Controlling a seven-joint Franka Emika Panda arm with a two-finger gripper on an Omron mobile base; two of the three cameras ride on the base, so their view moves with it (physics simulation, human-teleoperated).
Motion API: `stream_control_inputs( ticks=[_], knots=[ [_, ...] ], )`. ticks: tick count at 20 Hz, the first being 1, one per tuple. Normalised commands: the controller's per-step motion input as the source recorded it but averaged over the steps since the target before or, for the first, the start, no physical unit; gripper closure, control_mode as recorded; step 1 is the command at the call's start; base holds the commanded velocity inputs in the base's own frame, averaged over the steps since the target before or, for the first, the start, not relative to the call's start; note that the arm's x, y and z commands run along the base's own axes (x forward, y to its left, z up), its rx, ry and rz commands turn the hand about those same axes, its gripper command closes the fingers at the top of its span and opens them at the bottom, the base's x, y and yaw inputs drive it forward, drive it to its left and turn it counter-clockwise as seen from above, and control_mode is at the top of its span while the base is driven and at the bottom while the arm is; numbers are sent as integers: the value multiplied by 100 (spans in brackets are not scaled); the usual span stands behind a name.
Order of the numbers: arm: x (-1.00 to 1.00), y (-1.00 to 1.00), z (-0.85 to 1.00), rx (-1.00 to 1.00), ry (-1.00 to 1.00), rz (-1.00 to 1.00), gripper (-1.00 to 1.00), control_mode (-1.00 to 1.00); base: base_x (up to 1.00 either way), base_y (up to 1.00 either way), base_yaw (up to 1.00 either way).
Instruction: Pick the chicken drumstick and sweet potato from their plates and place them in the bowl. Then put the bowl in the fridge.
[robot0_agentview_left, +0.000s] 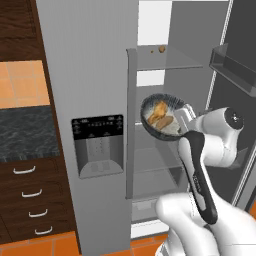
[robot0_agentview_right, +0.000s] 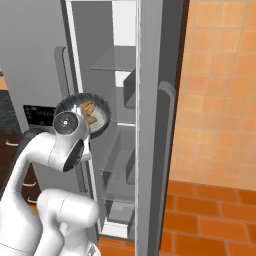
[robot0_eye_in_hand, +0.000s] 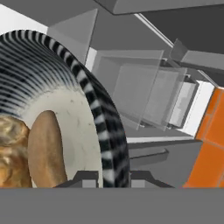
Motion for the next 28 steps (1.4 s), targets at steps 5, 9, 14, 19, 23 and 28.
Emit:
stream_control_inputs(
  ticks=[5, 9, 14, 19, 23, 28],
  knots=[
    [100, -11, 17, 1, 3, -11, 100, -100, 0, 0, 0],
    [100, -20, 0, 2, 16, -14, 100, -100, 0, 0, 0],
    [92, -30, -10, 0, 17, -6, 100, -100, 0, 0, 0],
    [83, -25, -11, 0, 16, 0, 100, -100, 0, 0, 0],
    [69, 0, -36, 0, -1, 0, 100, -100, 0, 0, 0],
    [95, -3, -33, 0, -1, 0, 100, -100, 0, 0, 0]
  ],
)
